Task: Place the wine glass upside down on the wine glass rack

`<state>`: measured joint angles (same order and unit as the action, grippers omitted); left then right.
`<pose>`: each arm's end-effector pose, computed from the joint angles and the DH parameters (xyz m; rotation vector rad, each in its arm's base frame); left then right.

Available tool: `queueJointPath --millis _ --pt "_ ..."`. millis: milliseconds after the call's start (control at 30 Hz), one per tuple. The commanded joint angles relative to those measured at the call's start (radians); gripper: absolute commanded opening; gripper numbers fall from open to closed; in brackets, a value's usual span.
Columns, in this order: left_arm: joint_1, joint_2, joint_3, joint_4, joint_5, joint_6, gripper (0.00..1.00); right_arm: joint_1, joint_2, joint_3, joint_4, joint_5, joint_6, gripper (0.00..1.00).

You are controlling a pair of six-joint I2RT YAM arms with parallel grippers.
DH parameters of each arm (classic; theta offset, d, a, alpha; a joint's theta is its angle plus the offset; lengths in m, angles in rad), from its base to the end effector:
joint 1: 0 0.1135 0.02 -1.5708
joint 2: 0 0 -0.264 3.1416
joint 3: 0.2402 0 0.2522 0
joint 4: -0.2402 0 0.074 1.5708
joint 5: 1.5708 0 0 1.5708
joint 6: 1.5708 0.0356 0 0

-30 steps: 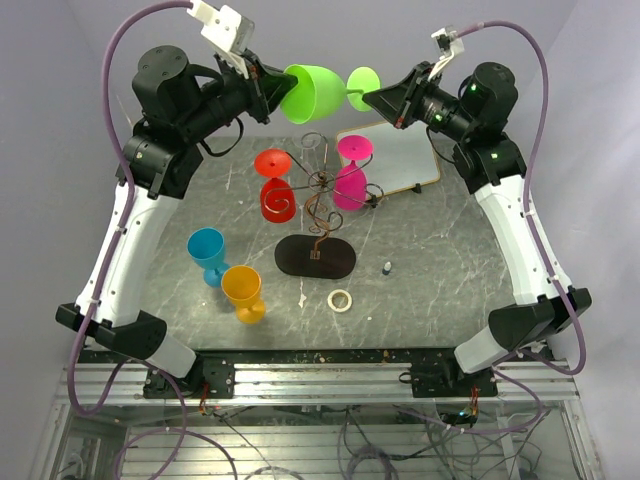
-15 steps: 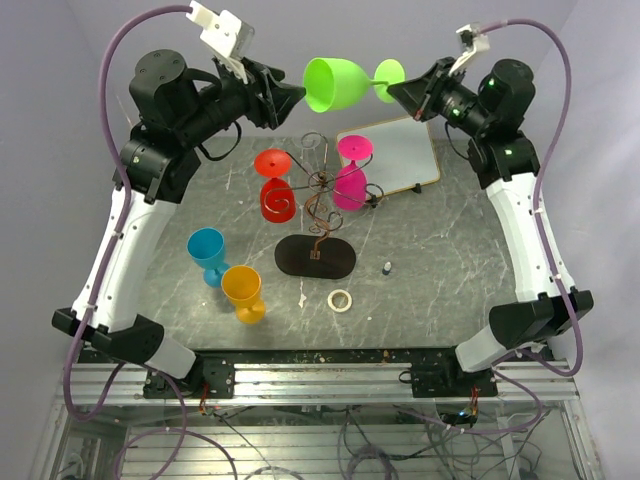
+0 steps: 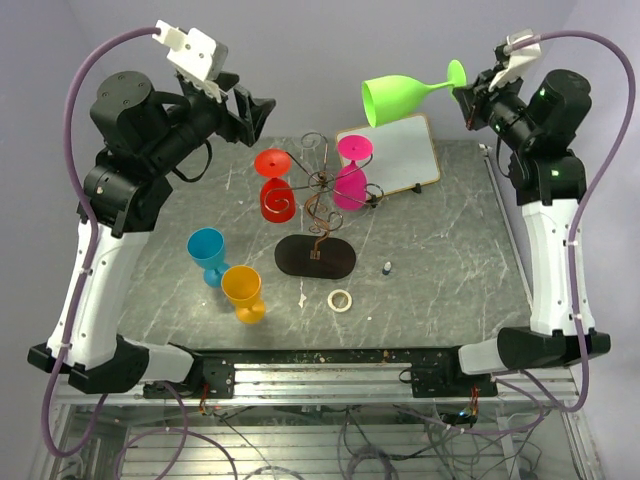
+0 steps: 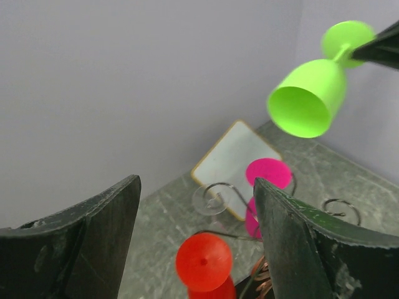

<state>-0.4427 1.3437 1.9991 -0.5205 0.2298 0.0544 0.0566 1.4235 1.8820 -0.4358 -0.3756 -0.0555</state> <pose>0.2006 -0.1041 0.5822 0.5404 1.3534 -0.4827 0.2803 0.0290 0.5393 -0.3822 1.5093 0.2913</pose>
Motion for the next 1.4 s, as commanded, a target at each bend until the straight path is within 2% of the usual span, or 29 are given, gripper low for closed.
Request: queueJointPath --millis 0,200,433,767,1033,1367 --pt "0.031 -0.029 -0.037 -0.053 -0.123 0.076 0.84 -0.001 -0.049 0.018 -0.156 0.145 -0.360 0.00" --pt "0.113 -0.076 -0.085 -0.080 -0.206 0.104 0.91 -0.002 -0.084 -0.022 -0.314 0.262 -0.687 0.00" --pt "0.220 -0.122 -0.151 -0.100 -0.259 0.114 1.00 0.000 -0.101 -0.122 -0.421 0.275 -0.897 0.00" --pt "0.312 -0.168 -0.233 -0.082 -0.238 0.087 1.00 0.063 -0.111 -0.133 -0.524 0.085 -1.059 0.00" --pt "0.347 -0.184 -0.250 -0.070 -0.220 0.078 1.00 0.205 -0.092 -0.128 -0.506 0.066 -1.174 0.00" --pt "0.370 -0.166 -0.228 -0.081 -0.195 0.049 1.00 0.301 -0.080 -0.182 -0.420 0.075 -1.250 0.00"
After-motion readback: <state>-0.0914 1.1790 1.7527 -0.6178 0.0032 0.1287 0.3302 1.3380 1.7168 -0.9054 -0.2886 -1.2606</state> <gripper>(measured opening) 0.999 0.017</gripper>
